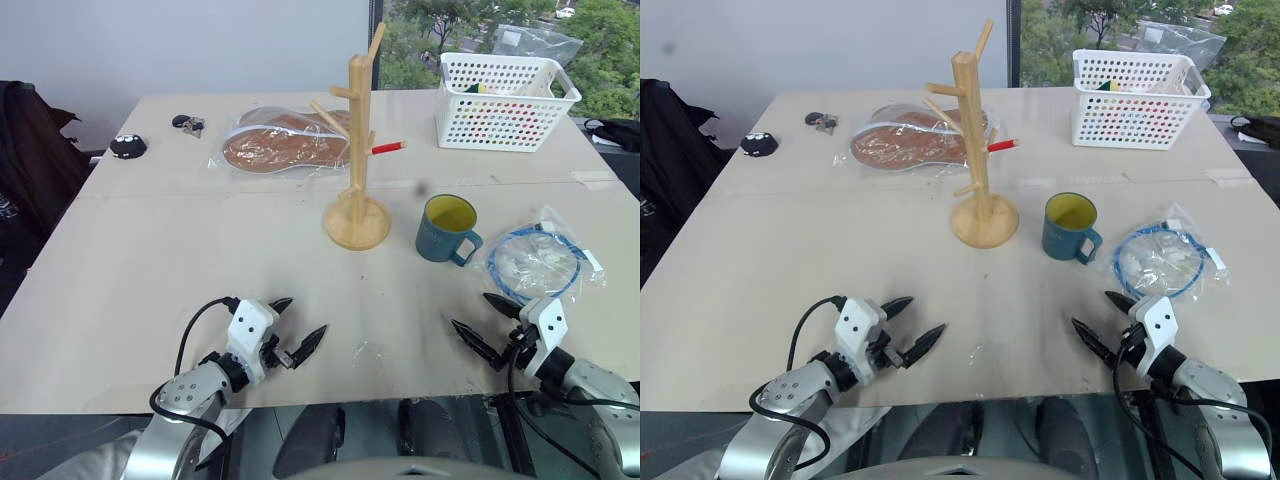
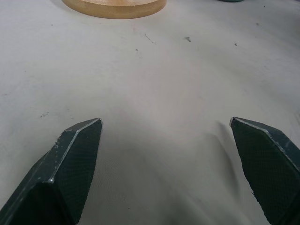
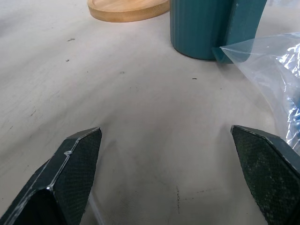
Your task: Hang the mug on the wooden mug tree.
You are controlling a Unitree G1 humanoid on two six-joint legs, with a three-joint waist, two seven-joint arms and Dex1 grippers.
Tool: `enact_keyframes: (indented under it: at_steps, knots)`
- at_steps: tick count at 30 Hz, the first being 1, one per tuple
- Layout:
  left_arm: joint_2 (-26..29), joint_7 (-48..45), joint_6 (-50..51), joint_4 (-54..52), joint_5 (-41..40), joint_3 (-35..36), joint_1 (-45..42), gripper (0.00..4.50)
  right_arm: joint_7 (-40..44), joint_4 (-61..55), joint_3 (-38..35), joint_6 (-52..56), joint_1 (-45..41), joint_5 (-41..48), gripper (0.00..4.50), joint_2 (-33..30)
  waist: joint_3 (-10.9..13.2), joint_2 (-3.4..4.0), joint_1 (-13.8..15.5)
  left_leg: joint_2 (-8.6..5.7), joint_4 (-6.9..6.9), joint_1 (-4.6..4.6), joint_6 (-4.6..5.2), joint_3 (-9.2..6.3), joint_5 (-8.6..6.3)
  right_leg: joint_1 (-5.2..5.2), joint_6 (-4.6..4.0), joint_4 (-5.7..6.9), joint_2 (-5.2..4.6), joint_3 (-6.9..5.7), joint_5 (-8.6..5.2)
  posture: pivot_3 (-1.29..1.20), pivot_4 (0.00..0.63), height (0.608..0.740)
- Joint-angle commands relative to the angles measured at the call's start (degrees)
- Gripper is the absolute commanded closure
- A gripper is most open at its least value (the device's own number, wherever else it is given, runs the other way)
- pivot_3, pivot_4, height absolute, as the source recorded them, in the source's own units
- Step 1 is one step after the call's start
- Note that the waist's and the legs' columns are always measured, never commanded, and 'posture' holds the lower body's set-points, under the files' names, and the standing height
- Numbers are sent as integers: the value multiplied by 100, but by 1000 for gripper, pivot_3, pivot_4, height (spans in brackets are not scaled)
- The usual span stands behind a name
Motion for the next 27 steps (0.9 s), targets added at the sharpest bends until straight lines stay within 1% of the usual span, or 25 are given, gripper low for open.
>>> enact_keyframes:
  at_steps: [1,19,22,25,27]
  knots:
    - [-30,-7,-79,-167,15,-62,-60,0,-8,-222,-23,-2,-48,37,50,-40,0,0,1,0,0,0,0,0,0,0,0,0,0,0,0,0,150,740]
    - [-40,-156,-135,-72,-27,-25,-100,0,-206,-542,78,219,-24,25,50,59,3,1,0,0,0,-3,0,-1,0,-2,0,-1,0,-1,0,0,150,740]
    - [-25,-194,-153,-45,-31,-12,-112,0,-384,-689,69,334,-28,58,50,150,3,1,1,0,0,-3,0,-1,0,-2,0,-1,0,-1,0,0,150,740]
    - [66,-343,-197,-44,-37,-27,-195,0,-742,-886,28,627,-126,182,50,361,3,0,1,0,0,-3,0,-2,0,-2,0,-1,0,-1,0,0,150,740]
    - [148,-548,-124,-151,-233,-2,-344,0,-1005,-993,28,862,-242,211,50,498,4,3,2,0,0,-4,0,-4,0,-3,0,-1,0,-2,0,0,150,740]
